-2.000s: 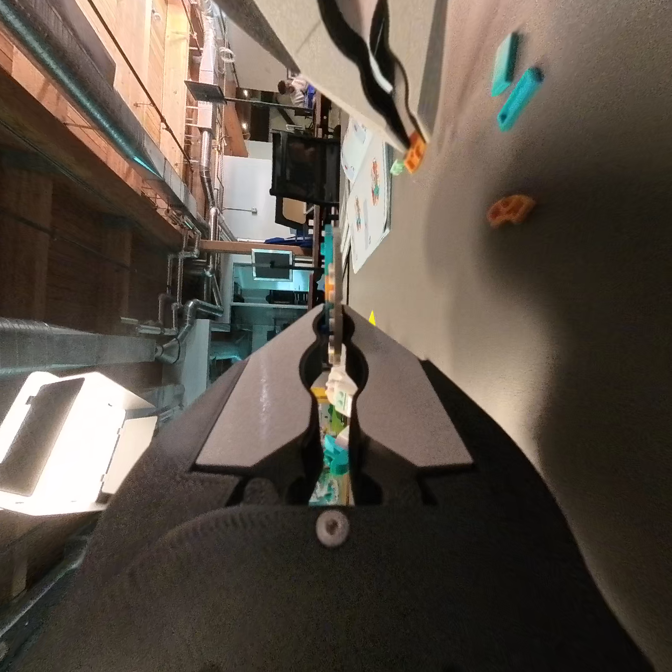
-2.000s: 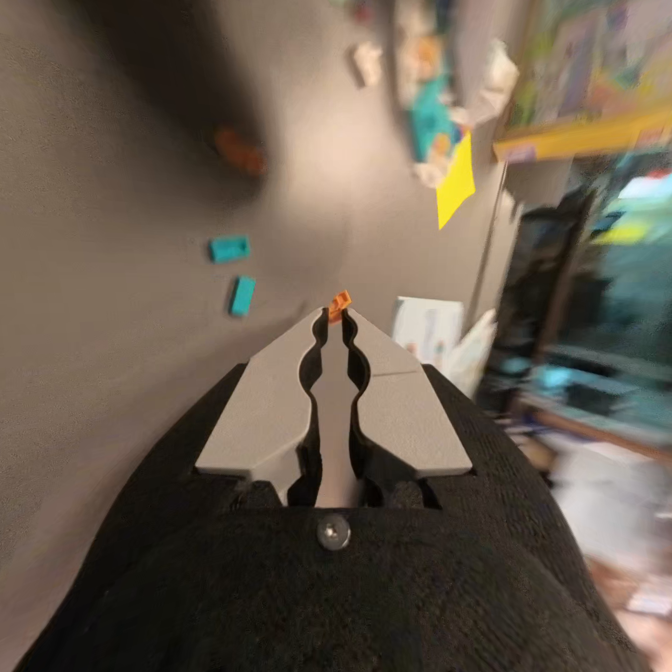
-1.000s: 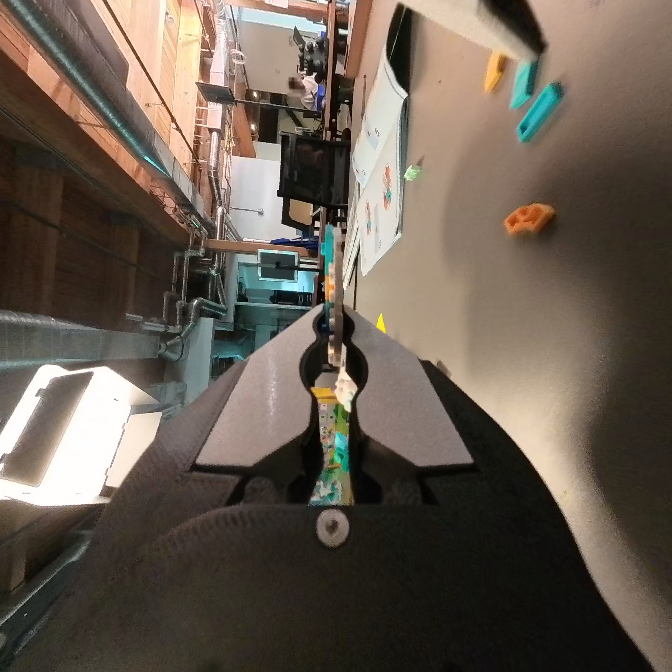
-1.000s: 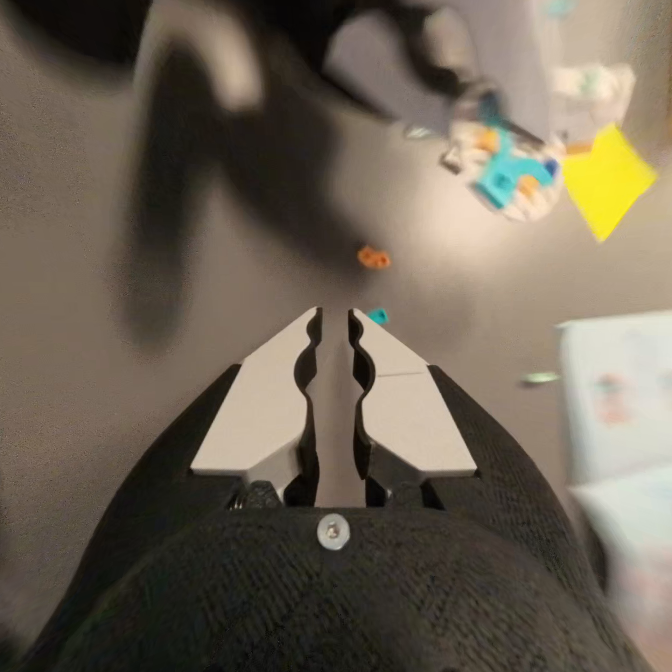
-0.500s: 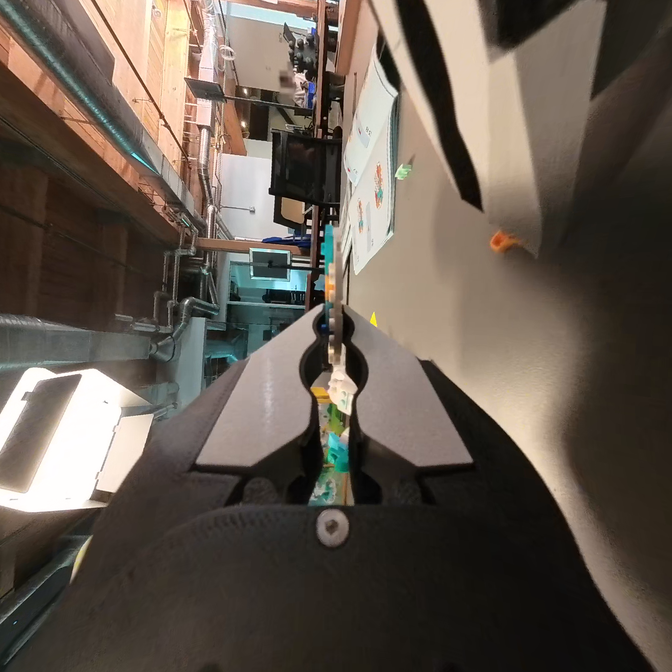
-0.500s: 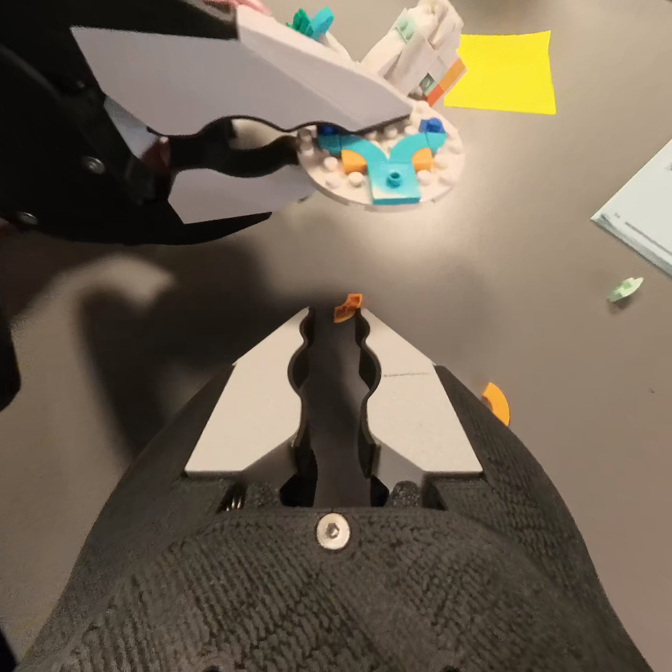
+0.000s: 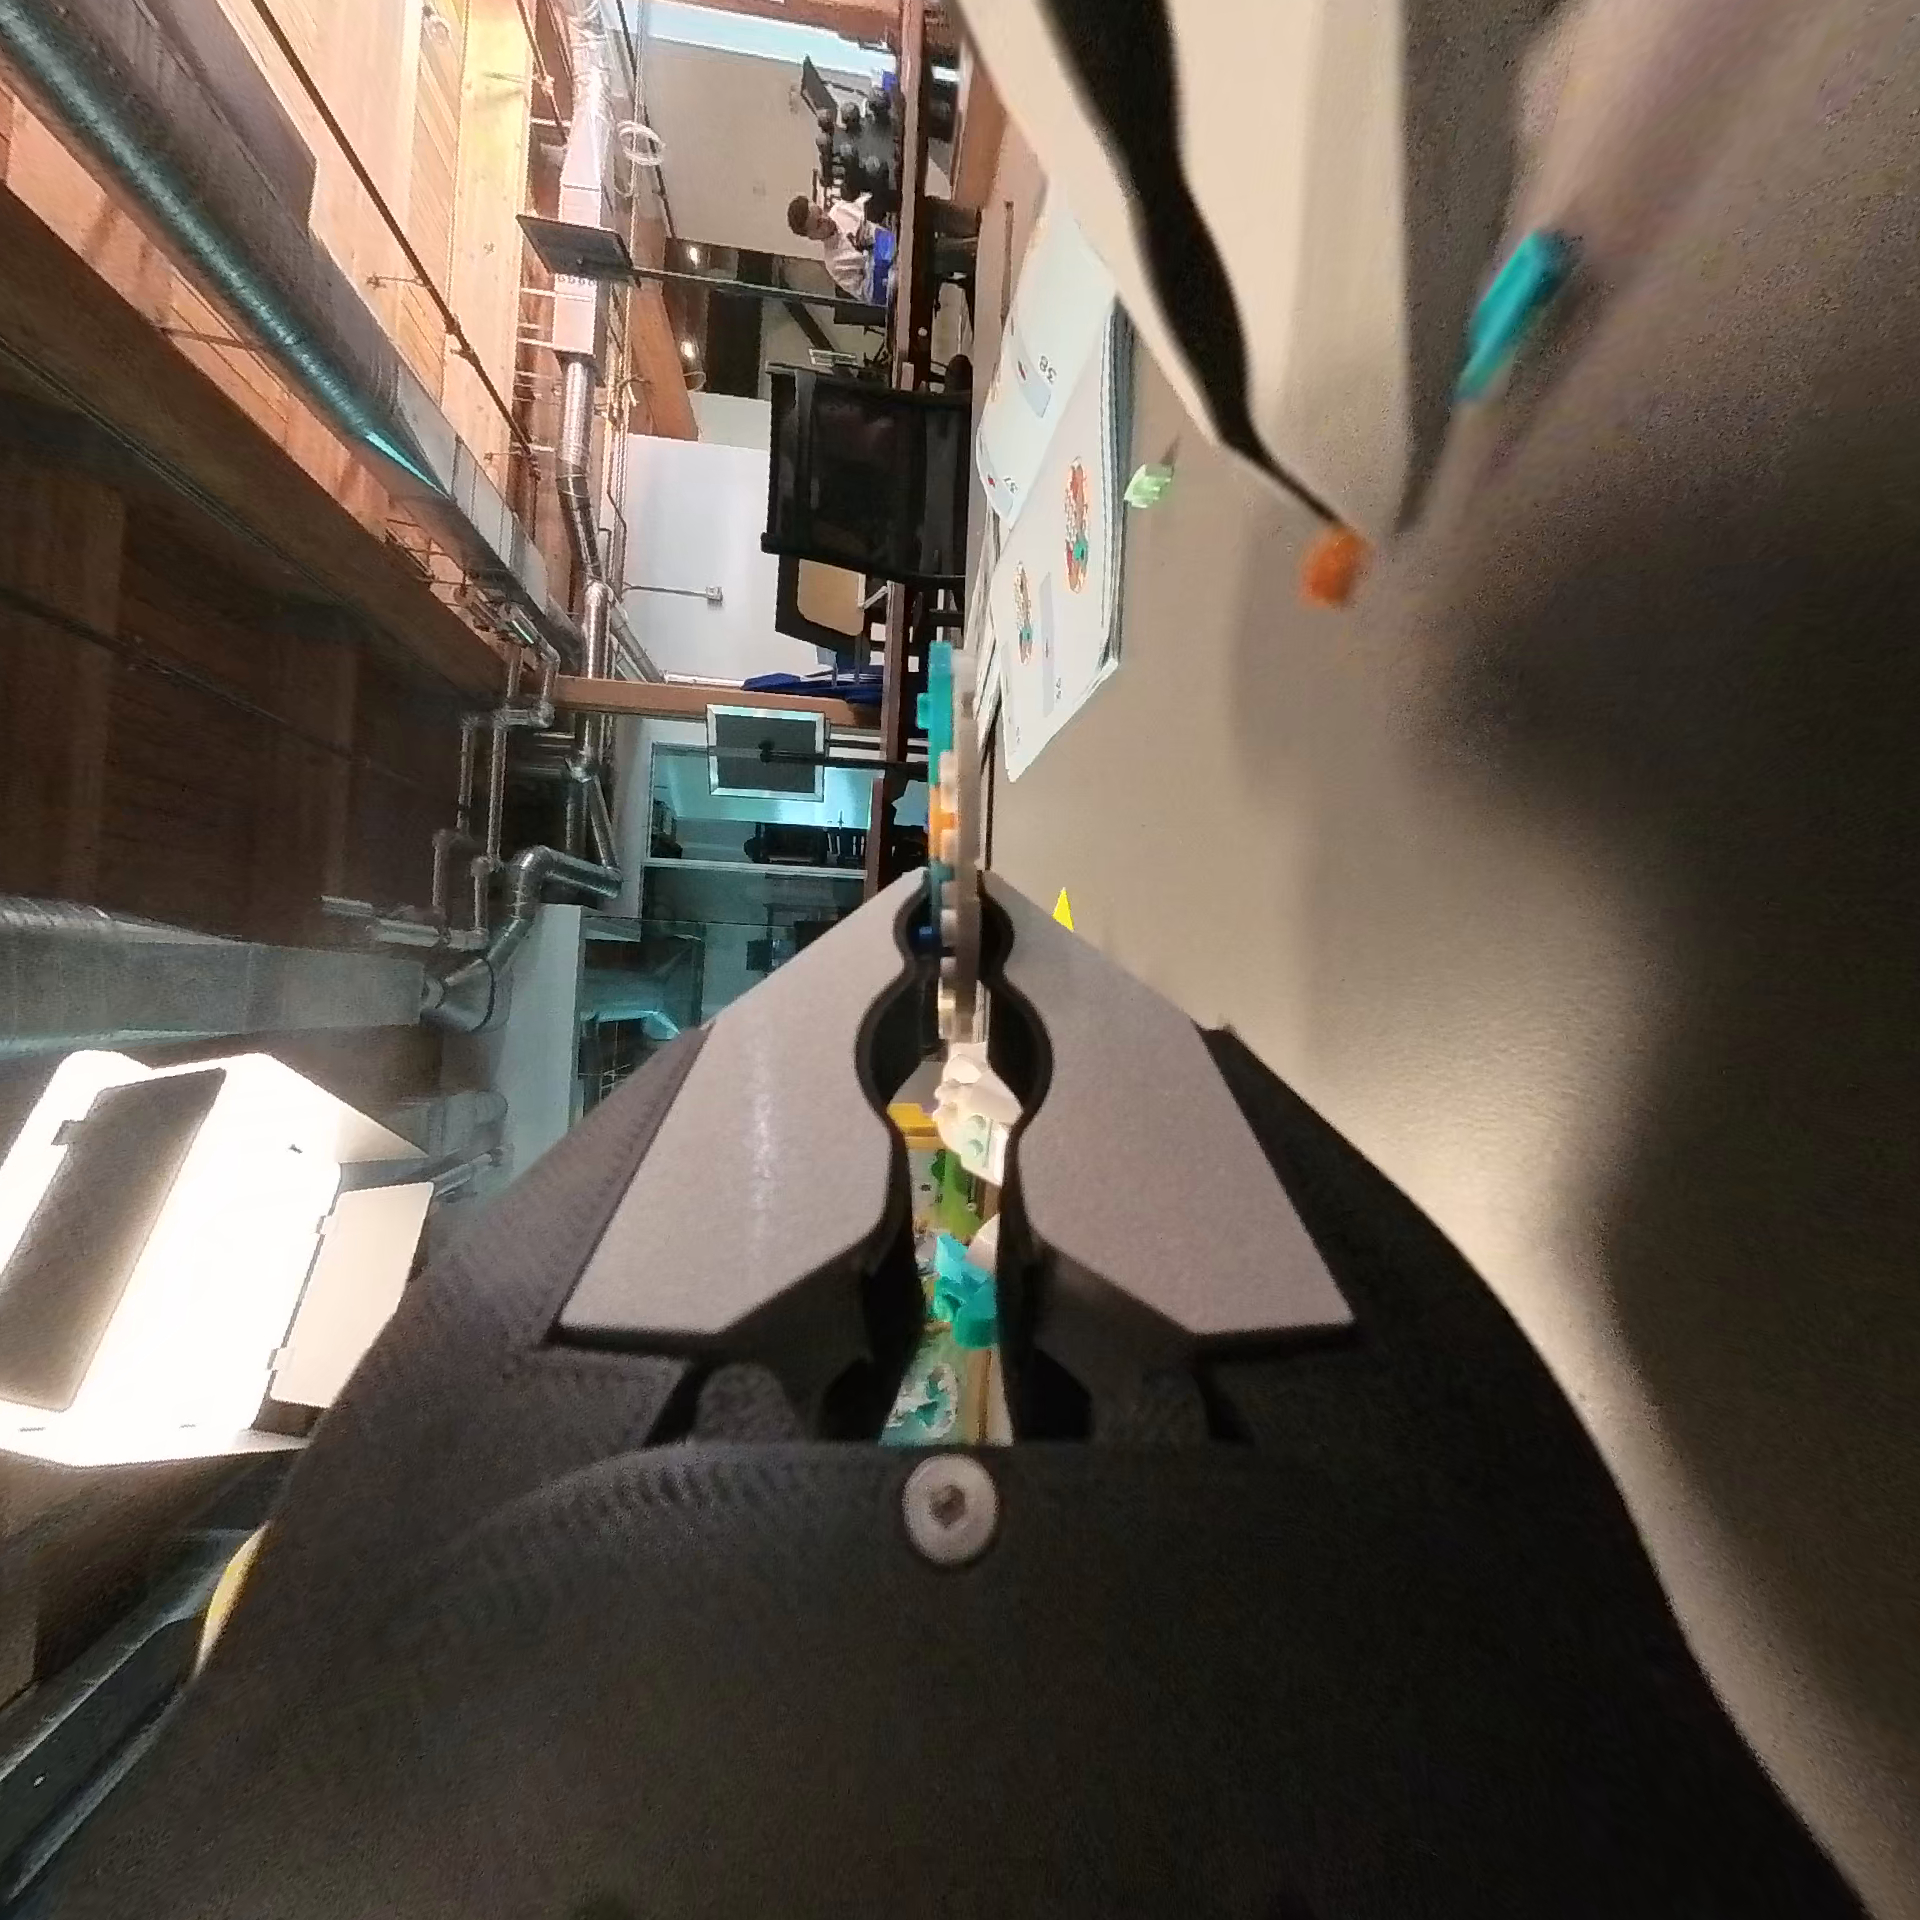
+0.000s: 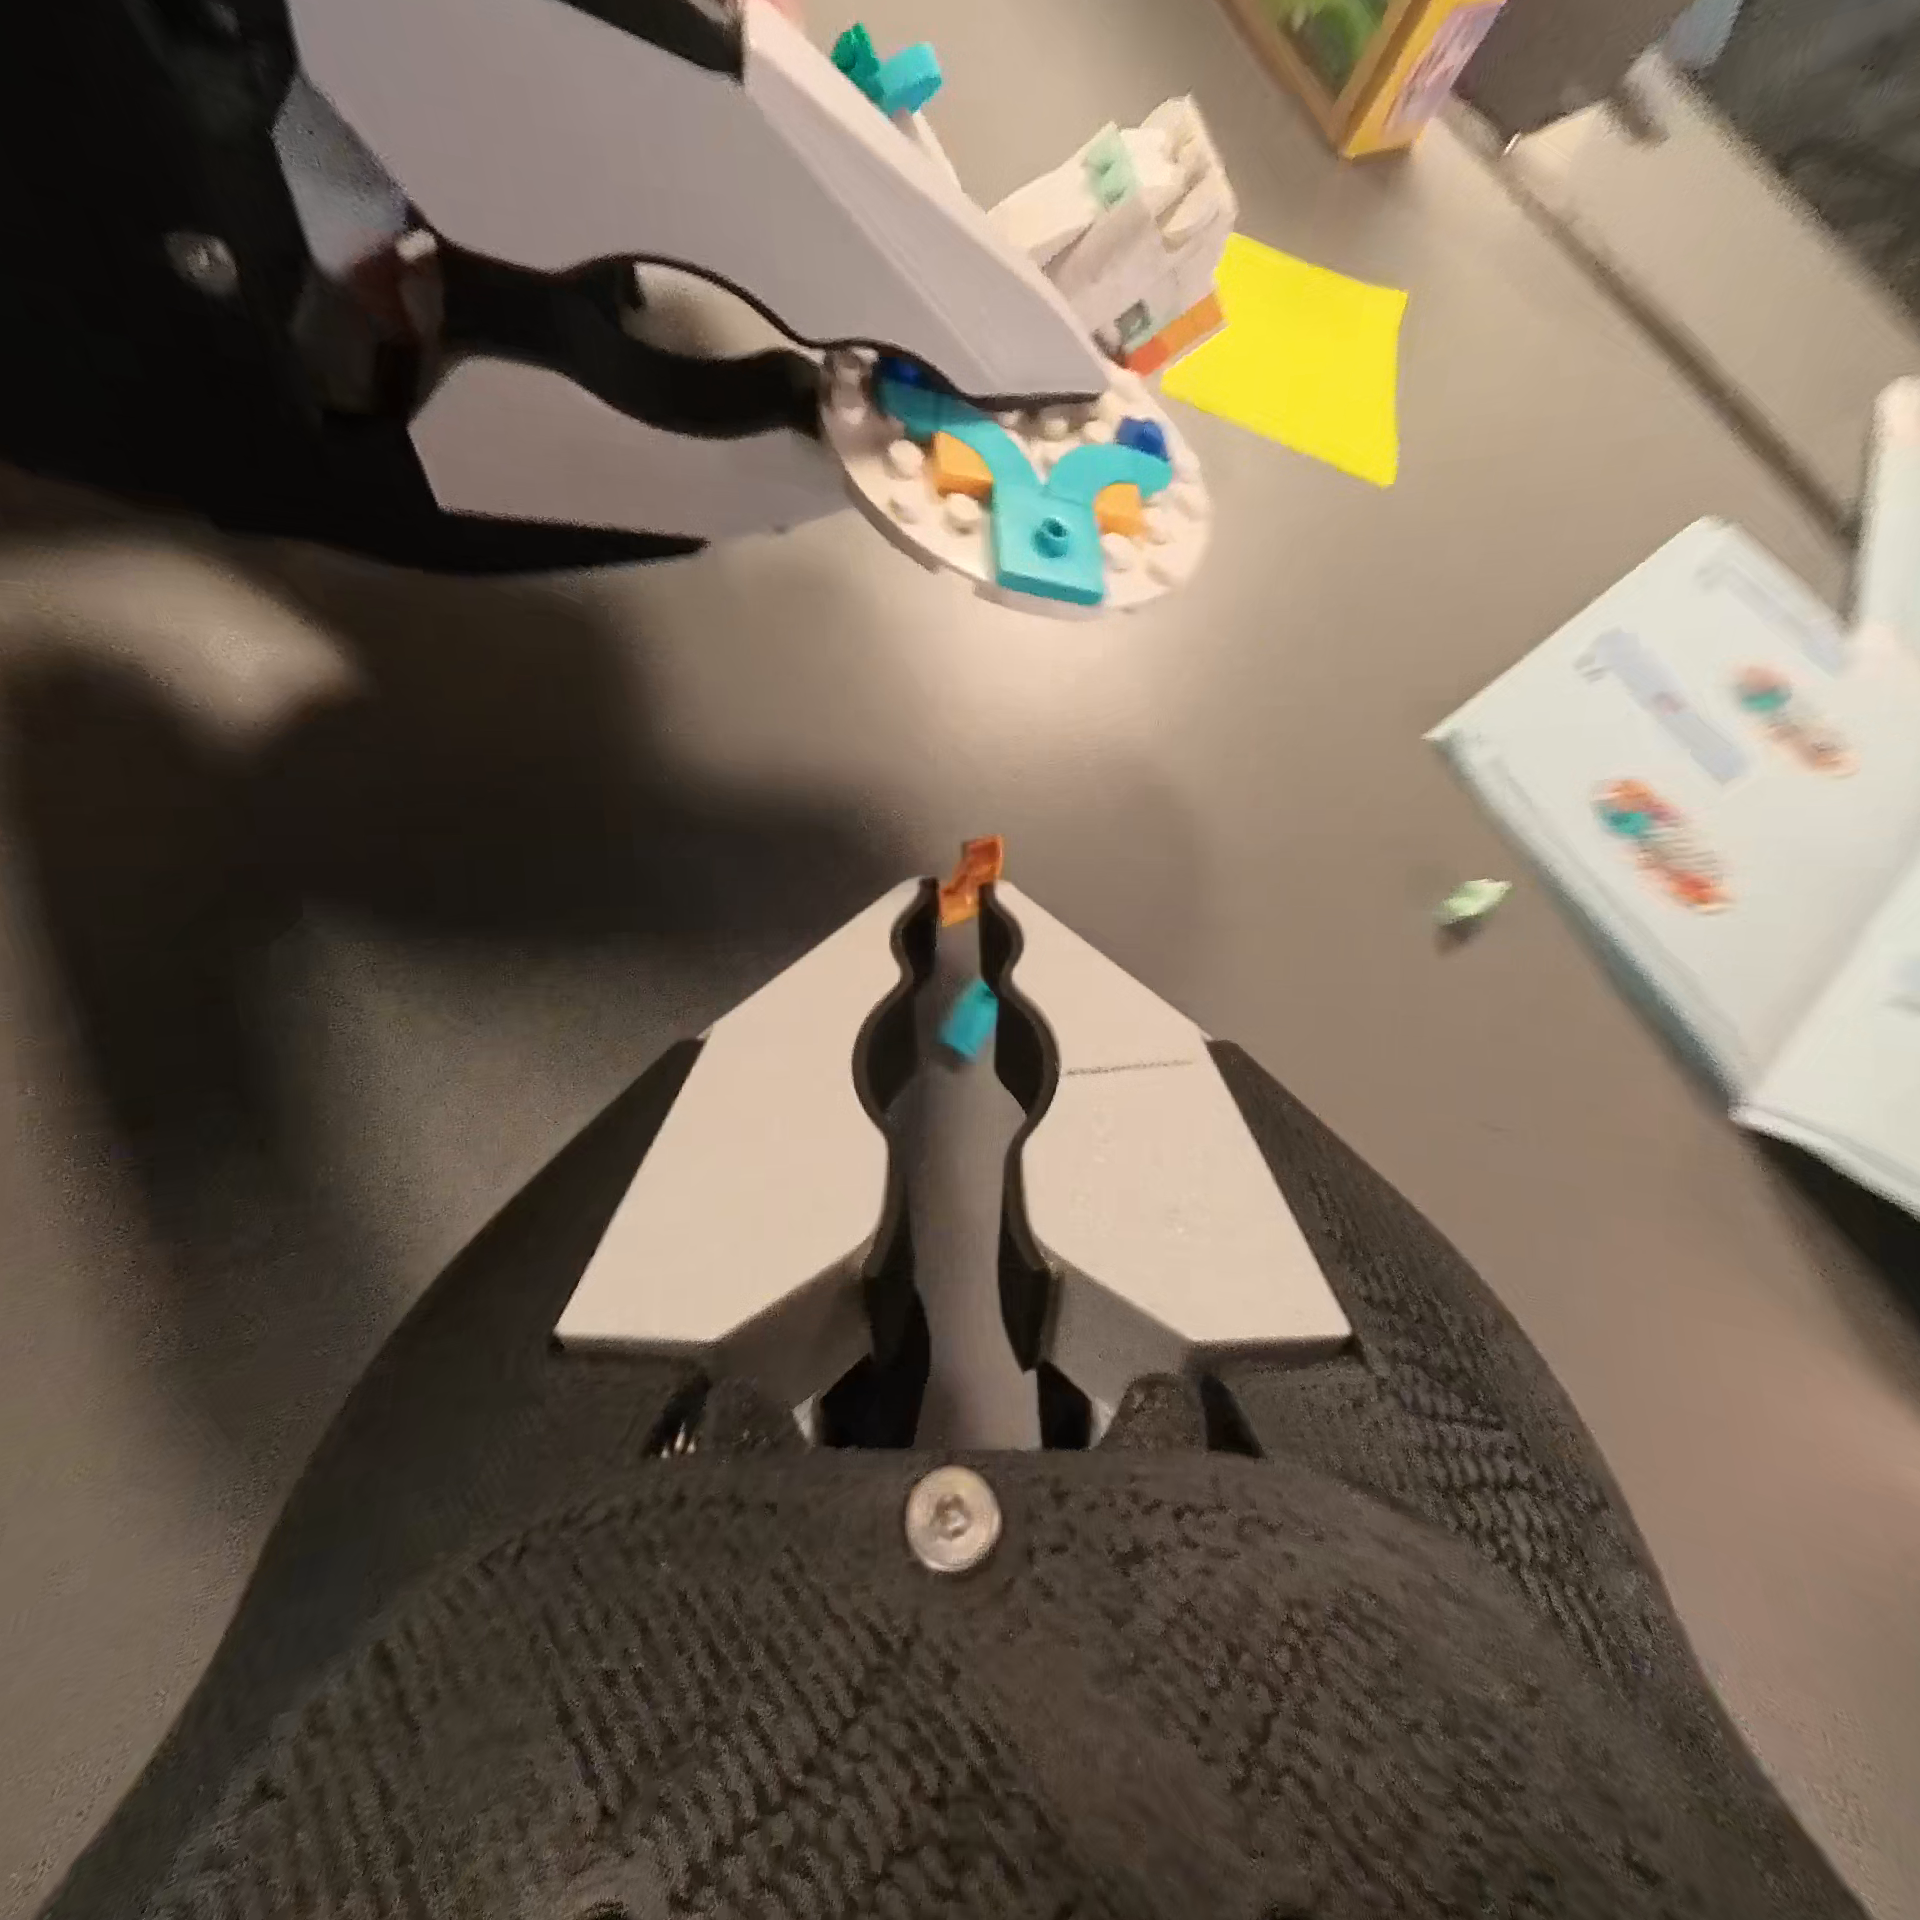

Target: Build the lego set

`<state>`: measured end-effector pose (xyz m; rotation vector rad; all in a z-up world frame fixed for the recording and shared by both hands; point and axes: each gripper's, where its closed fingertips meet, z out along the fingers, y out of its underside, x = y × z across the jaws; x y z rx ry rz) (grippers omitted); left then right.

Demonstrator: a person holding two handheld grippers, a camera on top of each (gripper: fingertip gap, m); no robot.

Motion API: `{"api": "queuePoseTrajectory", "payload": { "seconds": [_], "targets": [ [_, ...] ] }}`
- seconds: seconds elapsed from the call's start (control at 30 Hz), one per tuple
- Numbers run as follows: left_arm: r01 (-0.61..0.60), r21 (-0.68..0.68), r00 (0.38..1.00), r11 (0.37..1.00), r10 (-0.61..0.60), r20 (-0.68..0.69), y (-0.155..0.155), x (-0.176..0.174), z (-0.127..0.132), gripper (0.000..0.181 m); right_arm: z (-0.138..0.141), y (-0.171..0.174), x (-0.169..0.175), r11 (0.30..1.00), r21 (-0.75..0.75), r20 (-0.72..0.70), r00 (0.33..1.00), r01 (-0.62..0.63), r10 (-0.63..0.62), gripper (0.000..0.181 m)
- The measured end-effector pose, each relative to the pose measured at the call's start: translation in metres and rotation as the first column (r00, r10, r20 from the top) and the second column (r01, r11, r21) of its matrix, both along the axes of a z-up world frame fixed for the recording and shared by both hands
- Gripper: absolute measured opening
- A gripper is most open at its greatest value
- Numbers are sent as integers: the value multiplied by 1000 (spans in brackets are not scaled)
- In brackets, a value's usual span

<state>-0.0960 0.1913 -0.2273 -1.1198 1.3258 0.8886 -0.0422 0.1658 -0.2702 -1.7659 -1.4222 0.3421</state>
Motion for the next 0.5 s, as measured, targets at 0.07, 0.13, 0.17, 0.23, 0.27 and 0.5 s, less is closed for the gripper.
{"api": "queuePoseTrajectory", "payload": {
  "seconds": [0.07,0.13,0.17,0.23,0.27,0.5],
  "targets": [
    [4,4,1000,1000,-4,0,-1,1,1,3,9,14,22,990,131,111,993,-49,35,6],
    [9,5,1000,1000,-9,1,-1,2,2,3,12,36,51,949,281,326,944,-146,49,6],
    [12,4,1000,1000,-12,-1,-1,3,1,3,13,49,67,913,348,458,888,-213,33,6],
    [18,4,1000,1000,-18,-7,-2,5,1,3,16,72,92,808,434,691,723,-399,-14,6],
    [20,3,1000,1000,-20,-8,-2,6,0,3,17,80,100,745,440,778,627,-500,-39,6],
    [18,-2,1000,1000,-18,-15,-2,6,-2,3,-6,76,124,355,82,981,12,-931,-196,6]
  ]
}}
